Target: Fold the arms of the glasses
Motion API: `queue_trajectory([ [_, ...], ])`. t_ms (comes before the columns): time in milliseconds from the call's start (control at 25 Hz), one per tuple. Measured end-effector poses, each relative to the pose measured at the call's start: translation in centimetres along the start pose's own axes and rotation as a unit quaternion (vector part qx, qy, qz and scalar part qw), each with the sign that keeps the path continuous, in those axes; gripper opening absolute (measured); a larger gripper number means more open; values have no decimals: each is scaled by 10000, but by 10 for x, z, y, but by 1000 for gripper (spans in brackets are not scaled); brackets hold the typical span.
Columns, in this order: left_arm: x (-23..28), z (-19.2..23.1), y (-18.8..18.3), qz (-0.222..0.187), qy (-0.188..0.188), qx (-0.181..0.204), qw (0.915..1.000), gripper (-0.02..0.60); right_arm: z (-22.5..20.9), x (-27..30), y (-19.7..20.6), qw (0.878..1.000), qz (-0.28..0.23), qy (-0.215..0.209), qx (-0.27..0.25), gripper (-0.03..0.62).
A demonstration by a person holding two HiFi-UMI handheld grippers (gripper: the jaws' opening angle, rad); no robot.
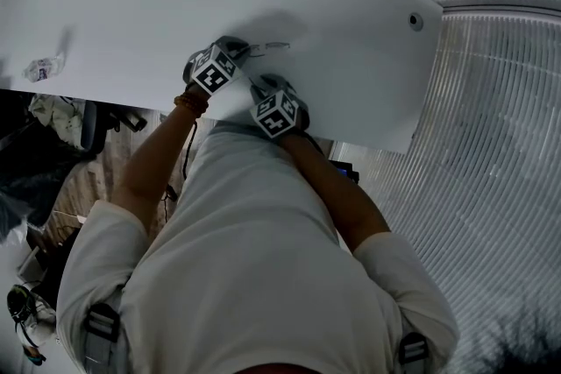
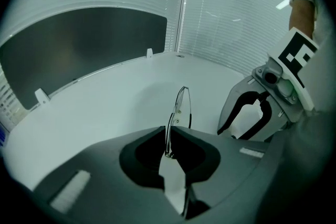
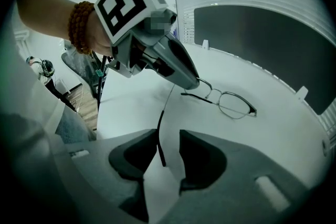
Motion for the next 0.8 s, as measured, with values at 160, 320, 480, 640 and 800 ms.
queue_trajectory([
  [160, -2, -1, -1, 28, 61, 81, 9999, 32, -12, -4, 1, 9999, 21, 108, 18, 132],
  [320, -3, -3, -1, 37, 120, 141, 9998, 32, -33, -6, 4, 9996, 49, 270, 33, 132],
  [480, -2, -8, -1, 53, 190, 207, 9996, 26, -55, -9, 7, 9990, 99, 431, 41, 132],
  [640, -2, -18, -1, 70, 329, 274, 9991, 31, -65, -9, 8, 9986, 151, 511, 21, 133],
  [800, -3, -26, -3, 4, 508, 275, 9983, 57, -70, -10, 9, 9983, 170, 566, 10, 140],
])
Point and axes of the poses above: the fingertips, and each gripper's own axes: x forward along the fingers, z to its left, y out of its underside, the point moved 1 cm from there along -x, backward along the fingers, and after that the axes turned 1 degree about y, right-handed, at the moved point
